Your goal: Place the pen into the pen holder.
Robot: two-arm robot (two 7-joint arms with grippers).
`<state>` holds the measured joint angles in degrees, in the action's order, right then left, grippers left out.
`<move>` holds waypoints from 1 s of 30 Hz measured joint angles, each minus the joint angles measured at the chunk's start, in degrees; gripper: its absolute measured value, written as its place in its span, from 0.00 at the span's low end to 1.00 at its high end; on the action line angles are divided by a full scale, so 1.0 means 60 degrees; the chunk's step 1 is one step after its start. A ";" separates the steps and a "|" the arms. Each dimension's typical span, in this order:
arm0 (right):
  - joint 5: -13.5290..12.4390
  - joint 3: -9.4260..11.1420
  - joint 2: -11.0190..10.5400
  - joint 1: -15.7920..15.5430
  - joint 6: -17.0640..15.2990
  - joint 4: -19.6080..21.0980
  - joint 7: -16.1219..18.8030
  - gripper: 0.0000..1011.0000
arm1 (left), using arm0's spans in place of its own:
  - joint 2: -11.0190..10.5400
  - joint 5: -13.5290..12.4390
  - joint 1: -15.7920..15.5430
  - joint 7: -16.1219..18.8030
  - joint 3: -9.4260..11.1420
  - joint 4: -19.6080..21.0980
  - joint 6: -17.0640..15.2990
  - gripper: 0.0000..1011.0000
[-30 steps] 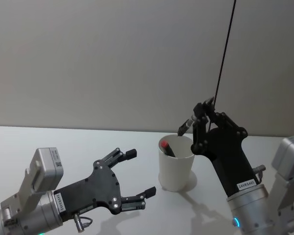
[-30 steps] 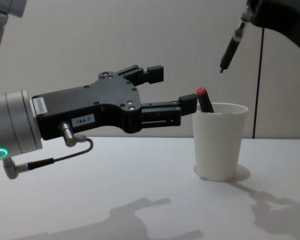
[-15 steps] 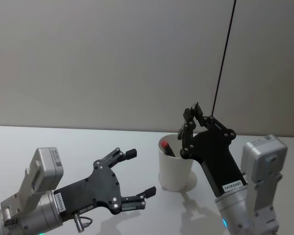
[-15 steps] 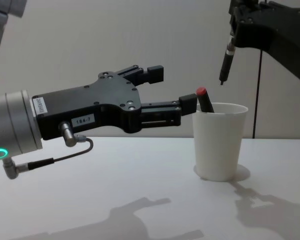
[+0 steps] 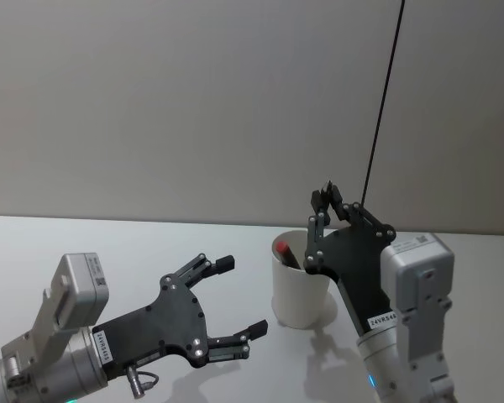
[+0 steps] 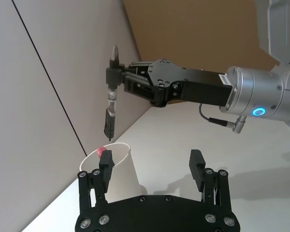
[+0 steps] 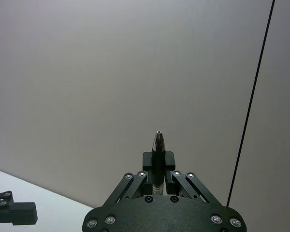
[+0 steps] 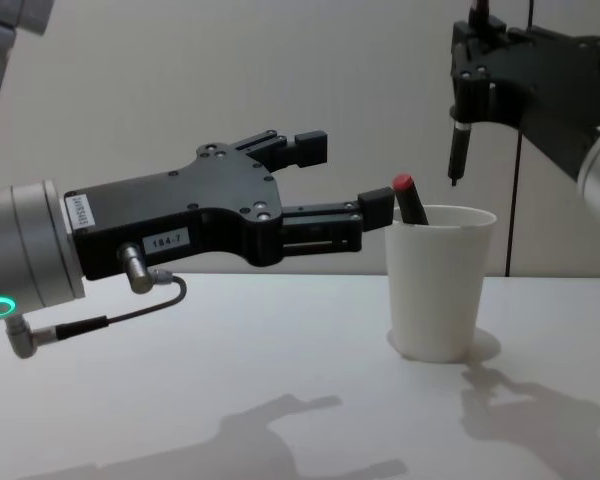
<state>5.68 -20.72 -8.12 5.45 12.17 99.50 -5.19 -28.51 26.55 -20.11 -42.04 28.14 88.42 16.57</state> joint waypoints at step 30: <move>0.0440 0.0039 0.0679 0.0180 -0.1335 -0.0602 -0.0036 0.17 | 0.0000 0.0000 0.0000 0.0000 0.0000 0.0000 0.0000 0.99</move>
<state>8.32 -20.48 -4.05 6.53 4.16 95.89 -5.40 -28.51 26.55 -20.11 -42.03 28.14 88.42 16.57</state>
